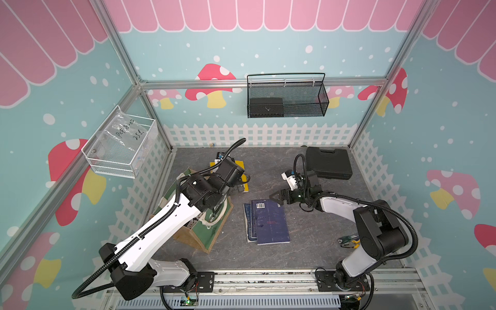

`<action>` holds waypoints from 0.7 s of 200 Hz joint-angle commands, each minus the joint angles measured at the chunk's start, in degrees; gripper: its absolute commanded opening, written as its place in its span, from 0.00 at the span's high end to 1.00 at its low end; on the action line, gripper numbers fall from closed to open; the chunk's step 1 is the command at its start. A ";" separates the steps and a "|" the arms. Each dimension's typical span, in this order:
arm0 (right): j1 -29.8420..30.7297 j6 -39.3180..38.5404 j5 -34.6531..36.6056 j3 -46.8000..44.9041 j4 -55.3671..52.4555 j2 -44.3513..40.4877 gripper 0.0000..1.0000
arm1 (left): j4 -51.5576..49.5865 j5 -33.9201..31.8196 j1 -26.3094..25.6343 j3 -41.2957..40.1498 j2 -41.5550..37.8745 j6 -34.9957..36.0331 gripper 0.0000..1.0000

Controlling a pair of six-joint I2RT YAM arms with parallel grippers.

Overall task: Put the books into the canvas bag
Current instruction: Pick up the book from the book.

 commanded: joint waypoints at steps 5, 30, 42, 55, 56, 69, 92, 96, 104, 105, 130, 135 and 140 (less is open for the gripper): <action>-0.36 -2.66 3.49 0.79 -3.51 2.17 0.00 | 12.06 11.56 -0.74 -0.60 4.70 4.63 0.01; -1.10 -2.83 5.48 -1.30 -3.70 2.60 0.00 | 14.41 15.05 -0.82 -0.11 11.00 4.16 0.01; -1.29 -3.25 7.26 -2.46 -3.71 1.97 0.00 | 16.62 14.87 -0.92 -1.46 12.76 3.60 0.01; -1.59 -3.88 8.07 -3.79 -3.56 1.16 0.00 | 20.17 16.28 -0.99 -3.24 14.30 3.59 0.01; -1.59 -3.89 8.15 -3.96 -3.50 1.09 0.01 | 20.36 16.29 -1.00 -3.36 14.43 3.46 0.01; -1.68 -3.84 9.51 -5.43 -3.35 0.25 0.01 | 23.23 17.28 -1.05 -4.47 16.17 3.21 0.01; -1.72 -2.56 10.49 -8.24 -1.98 -1.01 0.00 | 25.99 17.02 -1.27 -5.05 19.98 3.06 0.01; -1.78 -2.36 10.35 -8.58 -1.87 -1.20 0.01 | 26.48 17.12 -1.27 -5.18 20.57 3.11 0.01; -1.75 -1.84 9.92 -9.44 -0.92 -1.68 0.01 | 27.45 17.22 -1.27 -5.45 21.72 3.27 0.01; -1.76 -1.77 9.91 -9.60 -0.77 -1.74 0.00 | 27.52 17.16 -1.27 -5.51 21.79 3.26 0.01; -1.68 -0.32 8.99 -13.56 3.05 -4.02 0.01 | 31.02 19.68 -1.27 -6.54 24.45 2.72 0.01; -1.68 -0.02 8.74 -14.36 3.85 -4.47 0.01 | 31.52 20.45 -1.27 -6.73 24.93 2.49 0.01; -1.68 0.28 8.57 -15.14 4.61 -4.87 0.01 | 31.83 21.20 -1.27 -7.08 25.40 2.10 0.01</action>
